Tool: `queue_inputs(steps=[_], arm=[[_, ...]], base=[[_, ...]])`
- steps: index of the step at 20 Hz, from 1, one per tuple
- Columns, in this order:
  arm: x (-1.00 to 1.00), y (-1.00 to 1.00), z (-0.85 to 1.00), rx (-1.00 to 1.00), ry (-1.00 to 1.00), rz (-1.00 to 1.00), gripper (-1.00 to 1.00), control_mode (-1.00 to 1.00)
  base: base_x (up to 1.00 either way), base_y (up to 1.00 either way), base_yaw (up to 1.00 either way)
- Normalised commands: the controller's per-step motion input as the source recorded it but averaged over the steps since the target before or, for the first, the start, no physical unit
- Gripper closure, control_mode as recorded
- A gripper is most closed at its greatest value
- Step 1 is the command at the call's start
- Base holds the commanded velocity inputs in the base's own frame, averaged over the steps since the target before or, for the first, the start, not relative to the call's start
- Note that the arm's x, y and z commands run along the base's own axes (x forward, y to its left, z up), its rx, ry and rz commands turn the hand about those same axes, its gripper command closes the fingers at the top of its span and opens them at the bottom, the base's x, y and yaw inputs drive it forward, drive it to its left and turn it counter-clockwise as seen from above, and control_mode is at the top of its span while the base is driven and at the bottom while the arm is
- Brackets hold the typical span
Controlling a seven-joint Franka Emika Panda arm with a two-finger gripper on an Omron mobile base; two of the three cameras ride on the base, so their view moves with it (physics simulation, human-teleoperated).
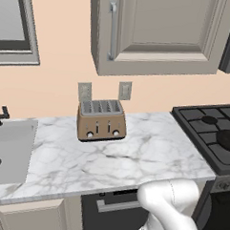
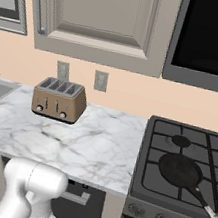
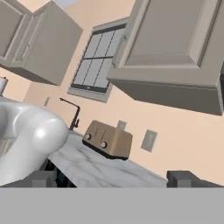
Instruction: Pick the pan from the cabinet and place it on the stove. Then turn on the stove burner for the pan.
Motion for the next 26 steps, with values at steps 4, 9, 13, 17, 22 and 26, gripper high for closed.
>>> queue_inputs(steps=[4, 9, 13, 17, 22, 26], arm=[[0.0, 0.05, 0.0, 0.0, 0.0, -0.01, -1.0, -1.0], [0.03, 0.0, -0.02, 0.0, 0.0, 0.0, -1.0, -1.0], [0.0, 0.0, -0.13, 0.0, 0.0, -0.06, -1.0, -1.0], [-0.16, 0.14, -0.06, 0.0, -0.01, -0.18, -1.0, -1.0], [-0.33, 0.24, 0.0, 0.0, -0.01, -0.15, -1.0, -1.0], [-0.23, 0.62, 0.0, 0.0, 0.01, -0.11, -1.0, -1.0]], base=[[0.0, 0.0, 0.0], [0.0, 0.0, 0.0], [0.0, 0.0, 0.0], [0.0, 0.0, 0.0], [0.0, 0.0, 0.0], [0.0, 0.0, 0.0]])
